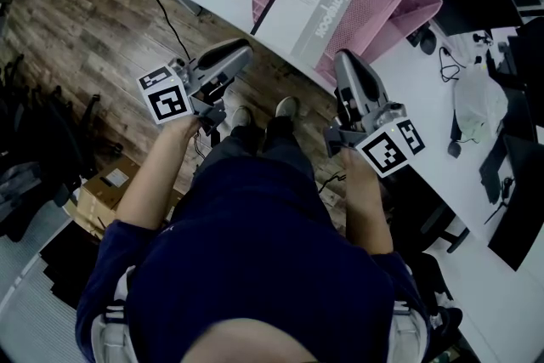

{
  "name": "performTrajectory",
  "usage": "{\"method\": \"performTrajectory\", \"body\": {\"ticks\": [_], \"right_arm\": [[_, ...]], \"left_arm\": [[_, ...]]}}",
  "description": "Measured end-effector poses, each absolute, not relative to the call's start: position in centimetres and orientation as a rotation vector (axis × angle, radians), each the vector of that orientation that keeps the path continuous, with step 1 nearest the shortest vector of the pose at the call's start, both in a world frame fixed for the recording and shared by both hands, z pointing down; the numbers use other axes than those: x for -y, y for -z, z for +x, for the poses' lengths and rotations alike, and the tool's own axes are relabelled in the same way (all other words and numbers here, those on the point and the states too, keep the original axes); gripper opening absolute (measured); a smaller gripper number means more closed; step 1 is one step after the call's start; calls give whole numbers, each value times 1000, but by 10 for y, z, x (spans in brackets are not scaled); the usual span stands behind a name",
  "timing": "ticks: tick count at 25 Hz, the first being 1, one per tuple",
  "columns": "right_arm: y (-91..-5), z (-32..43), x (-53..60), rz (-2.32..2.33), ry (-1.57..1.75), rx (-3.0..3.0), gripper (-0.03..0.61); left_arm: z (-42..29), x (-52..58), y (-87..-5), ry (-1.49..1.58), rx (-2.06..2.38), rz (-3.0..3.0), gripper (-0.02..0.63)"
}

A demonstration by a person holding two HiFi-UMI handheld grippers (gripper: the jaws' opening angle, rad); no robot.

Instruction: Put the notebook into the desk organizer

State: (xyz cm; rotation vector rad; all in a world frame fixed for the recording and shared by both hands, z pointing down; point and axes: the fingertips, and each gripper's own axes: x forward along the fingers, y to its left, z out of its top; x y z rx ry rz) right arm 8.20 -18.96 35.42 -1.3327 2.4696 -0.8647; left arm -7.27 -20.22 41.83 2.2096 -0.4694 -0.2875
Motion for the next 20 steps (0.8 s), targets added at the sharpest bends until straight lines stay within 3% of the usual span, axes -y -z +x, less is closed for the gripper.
{"method": "performTrajectory", "body": {"ticks": [20], "right_arm": [[-337,76,190,-1350,785,-2488,8]], "left_arm": [[-87,224,-356,378,547,2338,46]]}}
